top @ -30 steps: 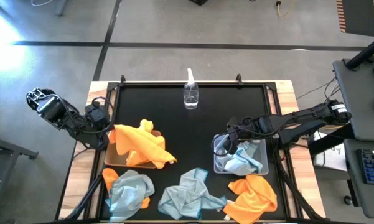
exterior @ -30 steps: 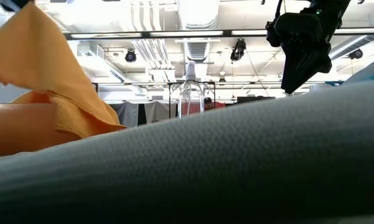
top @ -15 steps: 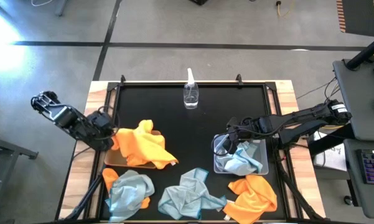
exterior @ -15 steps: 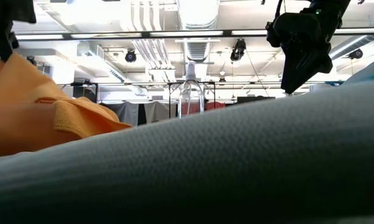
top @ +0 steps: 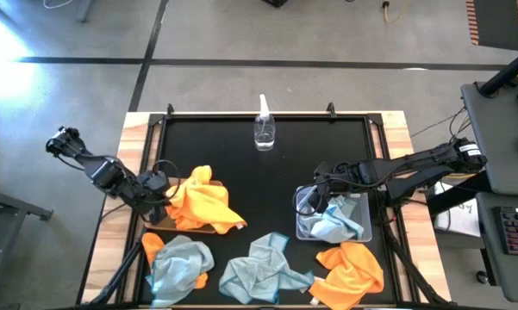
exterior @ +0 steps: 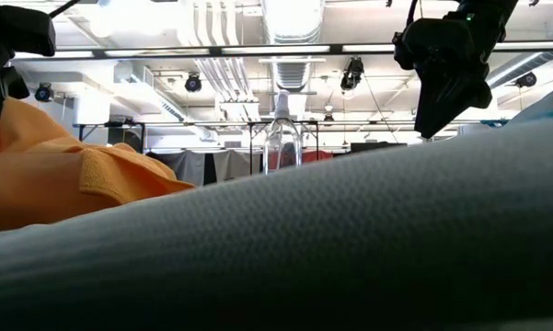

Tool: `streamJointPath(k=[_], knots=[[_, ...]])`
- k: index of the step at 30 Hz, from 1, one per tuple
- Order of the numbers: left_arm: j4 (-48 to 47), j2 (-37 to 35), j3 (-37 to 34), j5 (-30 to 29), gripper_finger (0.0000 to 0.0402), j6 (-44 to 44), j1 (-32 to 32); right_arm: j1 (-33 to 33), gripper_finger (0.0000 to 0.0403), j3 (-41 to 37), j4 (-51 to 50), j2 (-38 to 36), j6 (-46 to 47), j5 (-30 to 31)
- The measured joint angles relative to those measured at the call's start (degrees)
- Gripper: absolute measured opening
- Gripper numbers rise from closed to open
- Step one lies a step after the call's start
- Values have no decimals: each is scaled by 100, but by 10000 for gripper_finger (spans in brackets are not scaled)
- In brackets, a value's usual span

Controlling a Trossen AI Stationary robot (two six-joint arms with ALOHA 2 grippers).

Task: Sort microfiber towel by color & place in baskets
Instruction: Put the middle orange microfiber cloth into the orange bin

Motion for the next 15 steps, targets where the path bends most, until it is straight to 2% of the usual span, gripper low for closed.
streamJointPath(k=[5, 11, 15], knots=[[12, 57, 114, 5, 4, 5, -1, 0, 118, 0, 26, 0, 28, 0], [-78, 75, 516, 575, 30, 10, -1, 0, 118, 0, 42, 0, 26, 0], [-425, 80, 920, 688, 44, 12, 0, 0, 118, 0, 47, 0, -15, 1]])
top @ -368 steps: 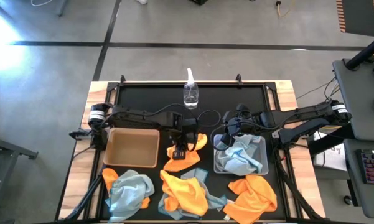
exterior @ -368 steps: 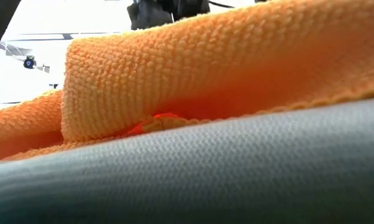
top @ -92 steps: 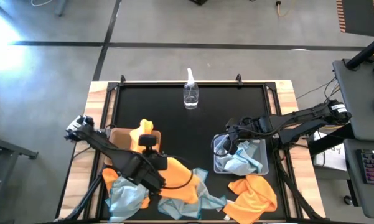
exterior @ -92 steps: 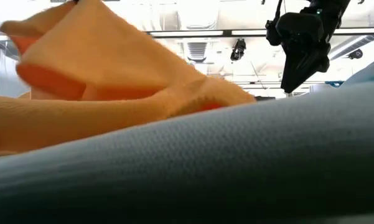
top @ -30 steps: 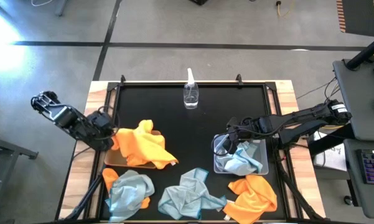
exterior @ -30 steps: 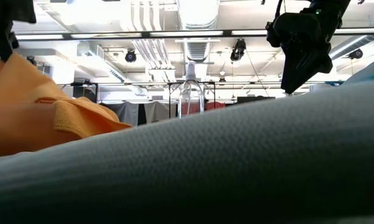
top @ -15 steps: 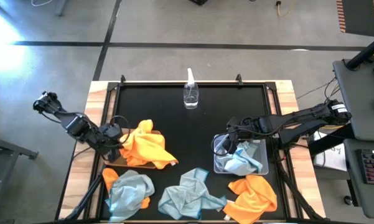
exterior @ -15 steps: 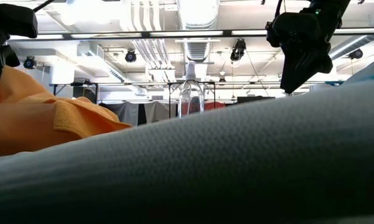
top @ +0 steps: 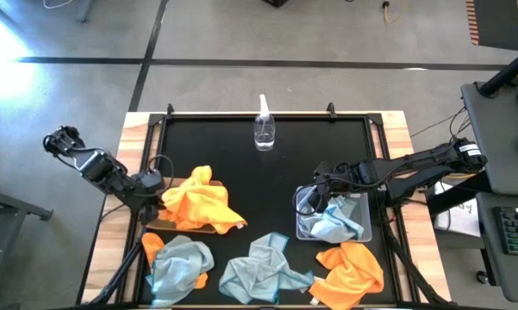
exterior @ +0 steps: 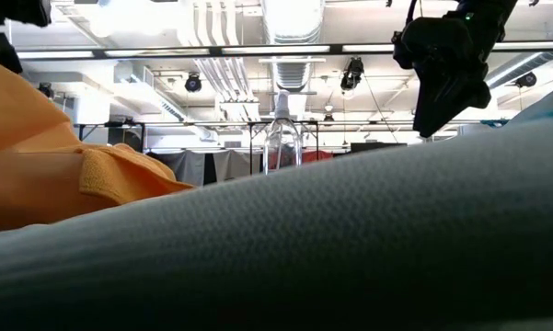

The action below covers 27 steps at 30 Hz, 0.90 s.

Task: Sort microfiber towel by color & place in baskets
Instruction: Put the middle orange microfiber cloth into the orange bin, then put the left blue microfiber cloth into the transparent bin

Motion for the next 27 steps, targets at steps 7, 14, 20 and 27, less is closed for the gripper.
streamJointPath(k=[7, 14, 20, 27], knots=[[-687, -2, 505, -211, 60, 146, 0, 0, 118, 0, 33, 0, -31, 0], [-455, 52, 415, -517, 68, 142, 0, 0, 118, 0, 33, 0, -47, 1], [1246, 198, 98, -598, 65, 385, 0, 0, 118, 0, 33, 0, -49, -1], [3529, 821, -370, 418, 64, 864, 0, 2, 118, 0, 44, 0, -51, -1]])
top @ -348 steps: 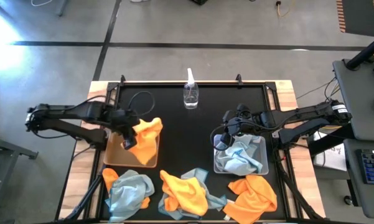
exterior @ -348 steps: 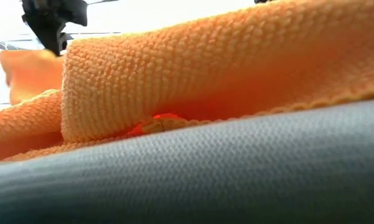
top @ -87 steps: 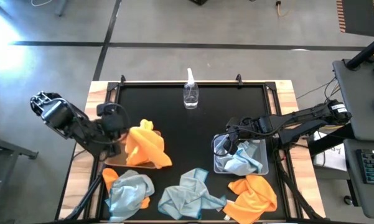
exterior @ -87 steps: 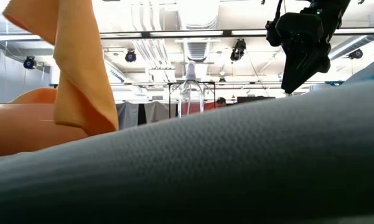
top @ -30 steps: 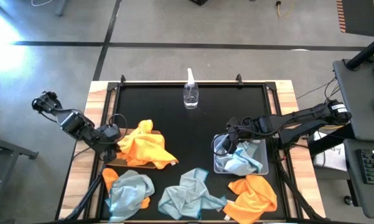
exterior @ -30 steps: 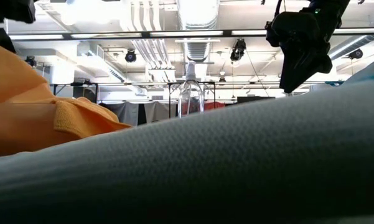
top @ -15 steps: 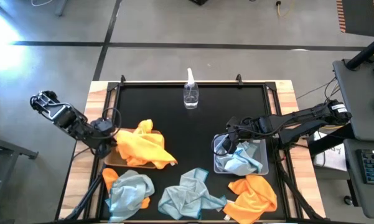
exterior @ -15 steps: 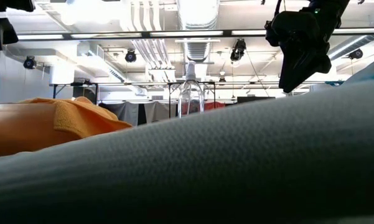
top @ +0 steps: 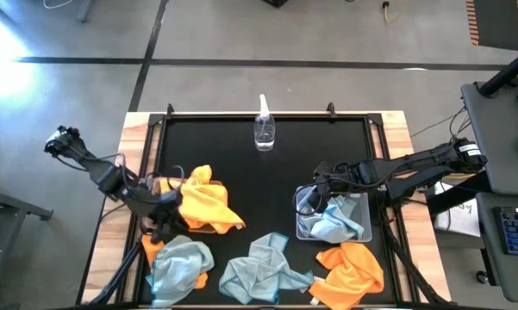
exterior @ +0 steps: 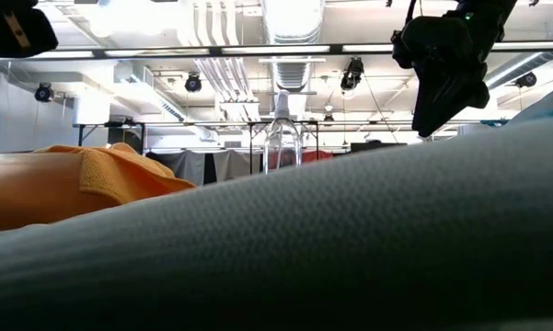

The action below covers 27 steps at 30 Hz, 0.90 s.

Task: Sort microfiber towel by color & place in baskets
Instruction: Put the left blue microfiber cloth into the transparent bin

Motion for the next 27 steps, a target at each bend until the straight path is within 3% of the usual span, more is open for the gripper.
streamJointPath(k=[12, 21, 24, 27], knots=[[203, 1510, 30, 481, 64, 401, -162, 490, 118, 0, 795, 0, -62, -20], [278, 2189, 360, 497, 64, 451, -501, 1175, 118, 0, 2543, 0, -85, -15], [340, 2372, 590, 490, 64, 895, -656, 1367, 118, 0, 3075, 0, -305, -1], [680, 2564, 865, 397, 64, 1957, -813, 1513, 118, 0, 3396, 0, -603, 1]])
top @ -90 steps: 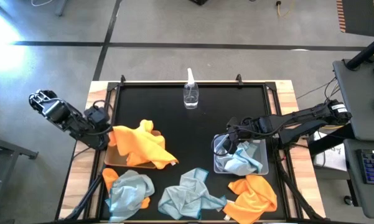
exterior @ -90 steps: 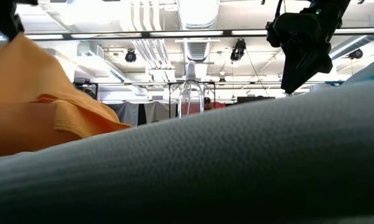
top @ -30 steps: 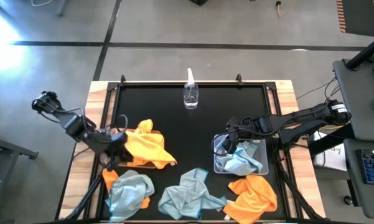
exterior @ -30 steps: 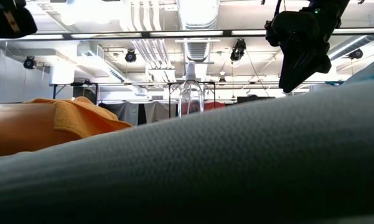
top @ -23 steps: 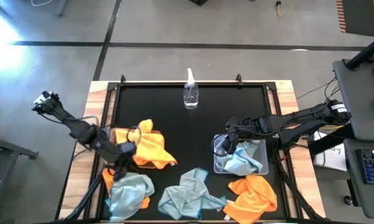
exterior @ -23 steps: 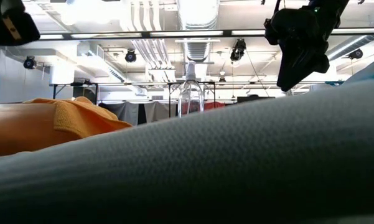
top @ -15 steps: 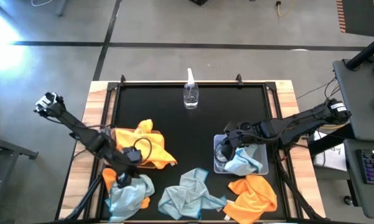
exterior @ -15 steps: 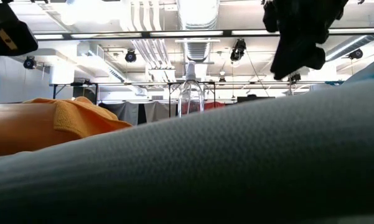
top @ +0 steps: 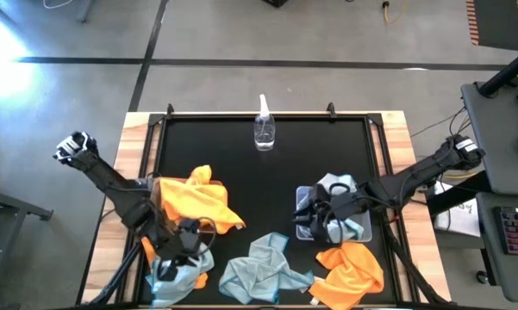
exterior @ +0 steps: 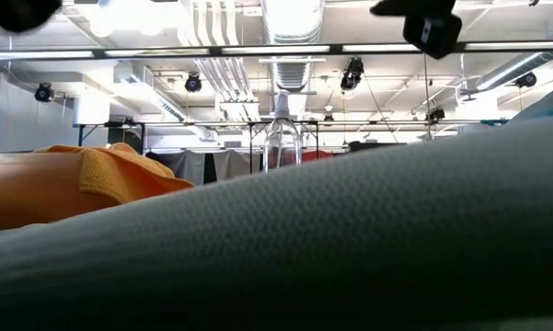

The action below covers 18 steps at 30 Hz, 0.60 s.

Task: Sort microfiber towel by color & place in baskets
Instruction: Put the left blue microfiber cloth into the transparent bin

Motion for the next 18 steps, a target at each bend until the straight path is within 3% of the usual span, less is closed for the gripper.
streamJointPath(k=[5, 9, 12, 16, 17, 18], knots=[[305, 368, 688, -661, 64, 2199, -136, 91, 118, 0, 101, 0, -291, 0], [303, 703, 1382, -2211, 64, 3421, -140, 87, 118, 0, 87, 0, -380, 43], [288, 988, 1944, -4350, 64, 3797, -140, 87, 118, 0, 87, 0, -414, 48], [-385, 1290, 2456, -8038, 64, 3336, -161, 87, 118, 0, 62, 0, -438, 48], [-841, 1319, 2523, -8688, 64, 3041, -180, 87, 118, 0, 62, 0, -455, 48], [-1337, 1327, 2569, -8938, 64, 2615, -225, 87, 118, 0, 62, 0, -465, 48]])
